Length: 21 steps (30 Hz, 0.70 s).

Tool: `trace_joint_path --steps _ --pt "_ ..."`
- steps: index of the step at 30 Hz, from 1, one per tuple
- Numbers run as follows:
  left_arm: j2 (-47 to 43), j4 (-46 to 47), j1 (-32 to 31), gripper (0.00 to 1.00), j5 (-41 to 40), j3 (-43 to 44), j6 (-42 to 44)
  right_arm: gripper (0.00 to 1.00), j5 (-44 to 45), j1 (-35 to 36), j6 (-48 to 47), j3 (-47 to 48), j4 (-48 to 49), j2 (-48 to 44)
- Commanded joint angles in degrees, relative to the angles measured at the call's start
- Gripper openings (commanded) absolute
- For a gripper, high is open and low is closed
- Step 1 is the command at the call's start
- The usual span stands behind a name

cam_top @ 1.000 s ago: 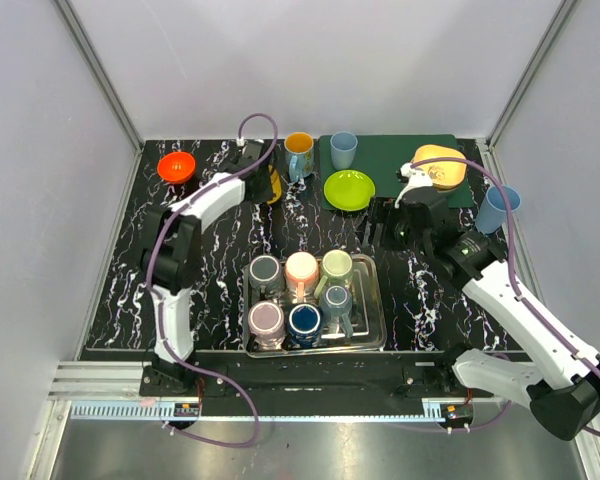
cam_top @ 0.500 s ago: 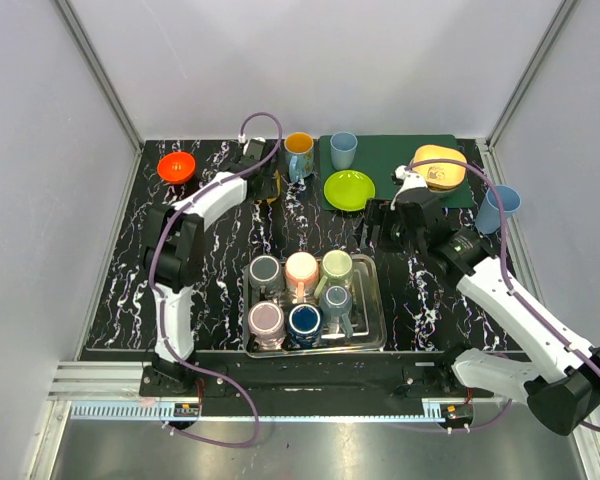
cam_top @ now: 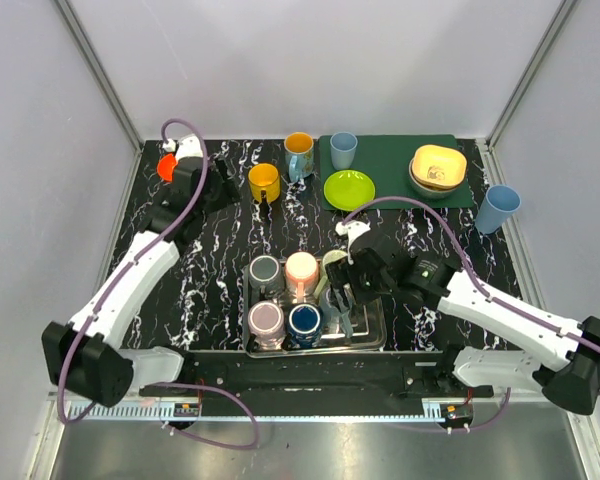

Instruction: Turn the mug right side up

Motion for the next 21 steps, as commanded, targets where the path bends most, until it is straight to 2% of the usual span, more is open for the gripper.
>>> trace_joint_path --steps 1,2,6,9,12,17,21 --pt "-6.46 1.62 -0.2 0.7 3.44 -7.55 -3.38 0.85 2.34 3.12 2.53 -2.7 -4.92 -3.7" --pt "-9.08 1.71 -0.2 0.7 3.61 -8.69 -3.65 0.84 1.64 4.43 4.2 -4.1 -4.83 -4.23" --pt "-13.67 1.53 -0.29 0.7 4.49 -13.52 -4.26 0.69 1.98 8.38 8.25 -7.36 -5.1 -3.45" --pt "-15.96 0.84 -0.38 0.69 5.72 -15.81 -4.97 0.69 4.18 12.43 10.89 -8.51 -3.95 -0.82" --pt "-18.24 0.66 -0.38 0.69 6.43 -18.01 -5.58 0.68 5.76 13.15 12.21 -9.83 -0.89 2.26" --pt "-20.62 -0.22 -0.38 0.69 6.08 -19.95 -5.41 0.56 14.0 13.24 14.23 -11.06 2.28 3.14" --pt "-20.8 -0.66 -0.38 0.69 6.07 -19.86 -5.06 0.55 18.15 13.24 13.18 -10.53 2.99 5.25"
